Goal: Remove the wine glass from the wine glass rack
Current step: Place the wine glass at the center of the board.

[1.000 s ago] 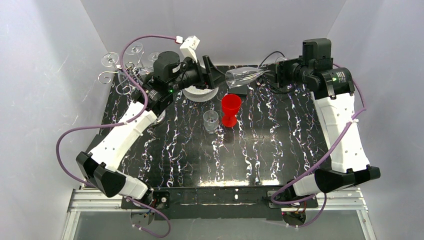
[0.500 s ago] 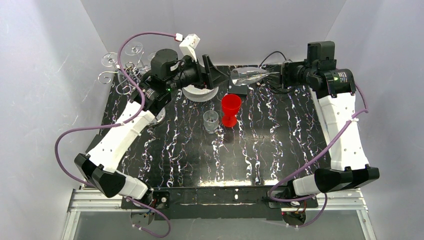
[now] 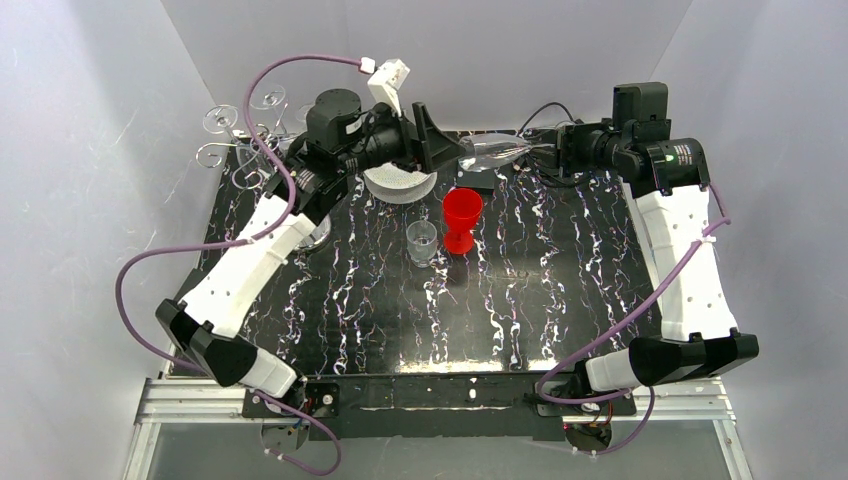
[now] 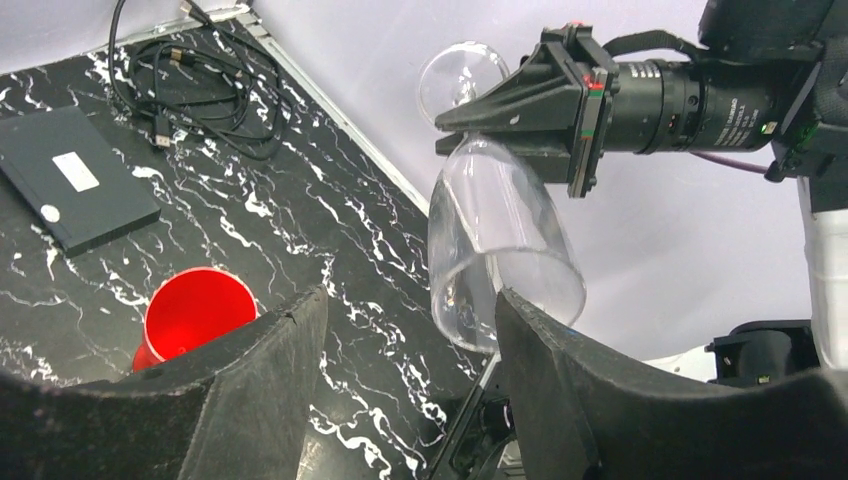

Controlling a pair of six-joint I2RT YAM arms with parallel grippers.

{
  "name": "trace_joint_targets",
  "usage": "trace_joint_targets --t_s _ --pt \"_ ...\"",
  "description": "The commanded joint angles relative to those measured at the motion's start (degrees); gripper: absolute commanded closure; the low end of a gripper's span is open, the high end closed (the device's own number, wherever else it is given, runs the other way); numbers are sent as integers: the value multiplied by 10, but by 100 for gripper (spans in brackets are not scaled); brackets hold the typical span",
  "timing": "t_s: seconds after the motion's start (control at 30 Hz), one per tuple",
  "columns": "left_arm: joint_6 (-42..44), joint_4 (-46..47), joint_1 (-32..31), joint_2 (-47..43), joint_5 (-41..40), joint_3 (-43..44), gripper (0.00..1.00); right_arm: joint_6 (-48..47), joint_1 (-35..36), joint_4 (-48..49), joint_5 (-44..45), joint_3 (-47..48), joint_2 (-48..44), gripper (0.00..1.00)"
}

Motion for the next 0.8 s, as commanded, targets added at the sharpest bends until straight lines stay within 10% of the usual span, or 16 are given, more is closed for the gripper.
trace_joint_targets --t_s 0.0,0.77 --pt "2 35 -9 20 18 46 40 16 -1 32 -24 -2 -17 99" --pt "26 1 -37 56 11 99 89 35 -1 55 -46 -29 -23 99"
